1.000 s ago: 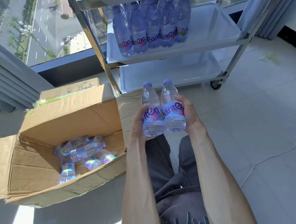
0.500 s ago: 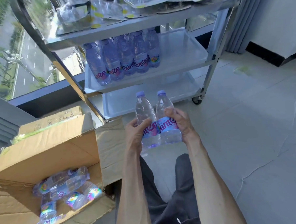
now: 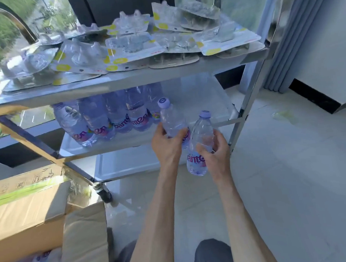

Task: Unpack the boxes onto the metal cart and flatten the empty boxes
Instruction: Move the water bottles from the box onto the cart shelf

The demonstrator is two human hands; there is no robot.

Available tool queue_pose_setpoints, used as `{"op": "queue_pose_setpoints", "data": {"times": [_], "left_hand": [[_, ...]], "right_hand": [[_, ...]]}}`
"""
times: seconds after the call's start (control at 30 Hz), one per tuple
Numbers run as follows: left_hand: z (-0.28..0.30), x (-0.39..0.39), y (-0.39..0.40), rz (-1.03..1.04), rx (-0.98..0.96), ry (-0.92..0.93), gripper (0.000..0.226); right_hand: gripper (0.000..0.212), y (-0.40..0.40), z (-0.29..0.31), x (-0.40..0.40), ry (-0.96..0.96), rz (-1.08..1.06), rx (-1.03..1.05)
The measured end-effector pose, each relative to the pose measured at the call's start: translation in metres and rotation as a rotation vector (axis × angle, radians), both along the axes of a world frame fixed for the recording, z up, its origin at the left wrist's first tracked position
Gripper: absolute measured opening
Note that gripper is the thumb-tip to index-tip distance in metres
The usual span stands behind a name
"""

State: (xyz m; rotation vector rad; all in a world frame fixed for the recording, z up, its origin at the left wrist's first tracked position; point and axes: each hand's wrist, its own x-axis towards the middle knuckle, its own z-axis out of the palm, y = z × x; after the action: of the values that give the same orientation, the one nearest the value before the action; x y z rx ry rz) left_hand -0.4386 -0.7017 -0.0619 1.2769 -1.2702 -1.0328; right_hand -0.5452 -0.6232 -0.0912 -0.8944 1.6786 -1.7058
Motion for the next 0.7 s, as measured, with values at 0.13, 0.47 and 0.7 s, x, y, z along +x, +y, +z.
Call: {"op": "queue_pose_setpoints", "data": {"times": [0.13,0.47,0.7], "left_hand": [[0.02,-0.056,-0.042,0.001,-0.06,-0.061,0.029],[0.007,-0.1,-0.1,0.019,-0.103,-0.166,0.032],[-0.015,-0.079,-0.087,0.107,-0.084,-0.327,0.045]], "right_hand": [[0.046,-0.014,-0.001,-0.03,-0.022,-0.038,0.005],[0.045,-0.023,-0.011,-0.056,-0.009,-0.091,0.001],[0.045,-0.033,-0.004,-0.055,0.039,-0.022,-0.106]]}}
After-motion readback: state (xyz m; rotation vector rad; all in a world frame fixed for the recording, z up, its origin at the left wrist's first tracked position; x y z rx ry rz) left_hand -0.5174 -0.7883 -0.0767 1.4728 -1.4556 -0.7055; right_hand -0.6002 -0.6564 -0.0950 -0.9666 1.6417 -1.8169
